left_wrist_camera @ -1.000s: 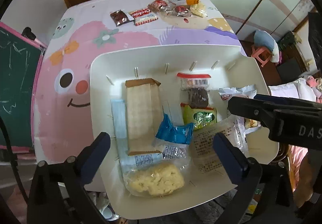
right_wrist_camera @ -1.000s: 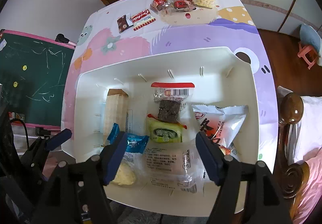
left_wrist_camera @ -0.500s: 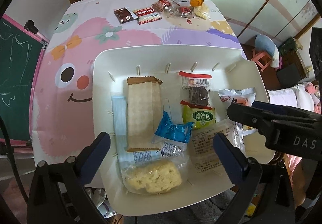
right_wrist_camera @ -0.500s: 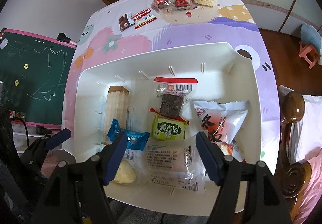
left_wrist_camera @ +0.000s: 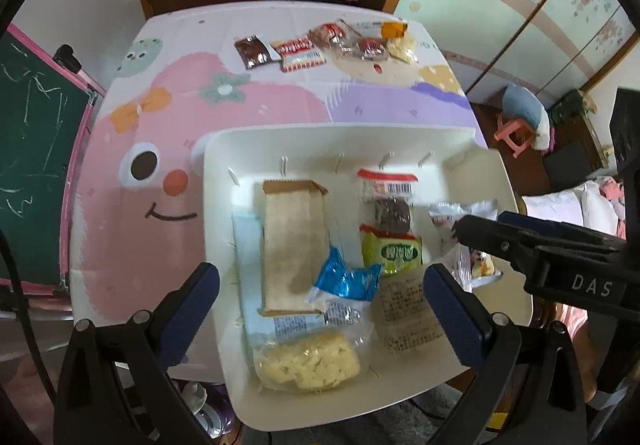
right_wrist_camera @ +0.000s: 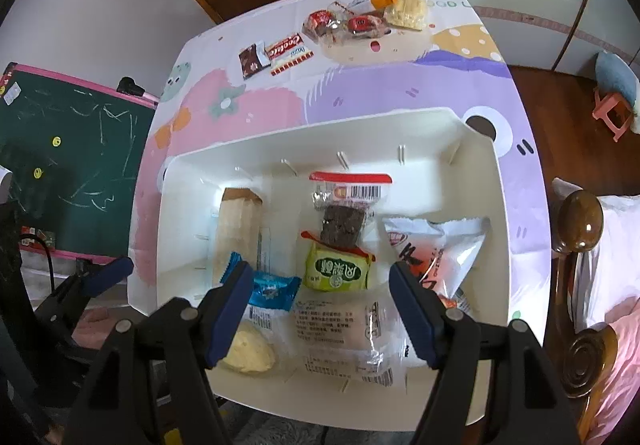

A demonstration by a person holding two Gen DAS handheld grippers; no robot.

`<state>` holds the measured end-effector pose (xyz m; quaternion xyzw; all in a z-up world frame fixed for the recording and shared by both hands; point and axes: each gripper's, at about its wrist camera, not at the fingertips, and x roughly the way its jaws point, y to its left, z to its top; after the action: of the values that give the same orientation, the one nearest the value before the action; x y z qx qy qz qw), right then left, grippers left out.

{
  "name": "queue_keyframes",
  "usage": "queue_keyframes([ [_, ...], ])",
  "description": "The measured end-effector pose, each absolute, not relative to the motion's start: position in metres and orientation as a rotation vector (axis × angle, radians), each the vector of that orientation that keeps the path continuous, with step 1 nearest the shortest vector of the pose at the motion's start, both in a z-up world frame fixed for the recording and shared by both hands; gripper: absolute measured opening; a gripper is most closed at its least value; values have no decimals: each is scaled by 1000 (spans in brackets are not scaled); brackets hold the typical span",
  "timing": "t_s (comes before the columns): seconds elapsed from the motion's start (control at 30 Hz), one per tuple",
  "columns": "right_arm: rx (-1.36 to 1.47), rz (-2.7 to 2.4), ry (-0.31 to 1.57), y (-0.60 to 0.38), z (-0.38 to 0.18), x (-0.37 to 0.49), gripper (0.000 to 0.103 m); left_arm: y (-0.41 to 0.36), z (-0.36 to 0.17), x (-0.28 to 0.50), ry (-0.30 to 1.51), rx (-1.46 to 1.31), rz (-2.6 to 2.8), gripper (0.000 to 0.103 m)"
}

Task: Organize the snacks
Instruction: 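Lift both grippers from the tray toward the remaining snacks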

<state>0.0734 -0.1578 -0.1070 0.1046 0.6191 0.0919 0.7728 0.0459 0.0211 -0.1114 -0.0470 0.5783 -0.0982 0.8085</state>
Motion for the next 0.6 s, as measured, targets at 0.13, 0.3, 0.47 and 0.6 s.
queue_keyframes([
  [0.13, 221, 203, 1320, -158, -99, 77, 71, 29, -101, 55, 1216, -113, -200, 102],
  [0.3, 208, 202, 1277, -157, -85, 88, 71, 37, -88, 71, 1192, -106, -187, 102],
  [0.47, 184, 202, 1249, -157, -74, 104, 71, 45, -73, 93, 1158, -93, -175, 102],
  [0.6, 144, 211, 1213, -155, -61, 125, 70, 50, -61, 119, 1134, -78, -164, 102],
])
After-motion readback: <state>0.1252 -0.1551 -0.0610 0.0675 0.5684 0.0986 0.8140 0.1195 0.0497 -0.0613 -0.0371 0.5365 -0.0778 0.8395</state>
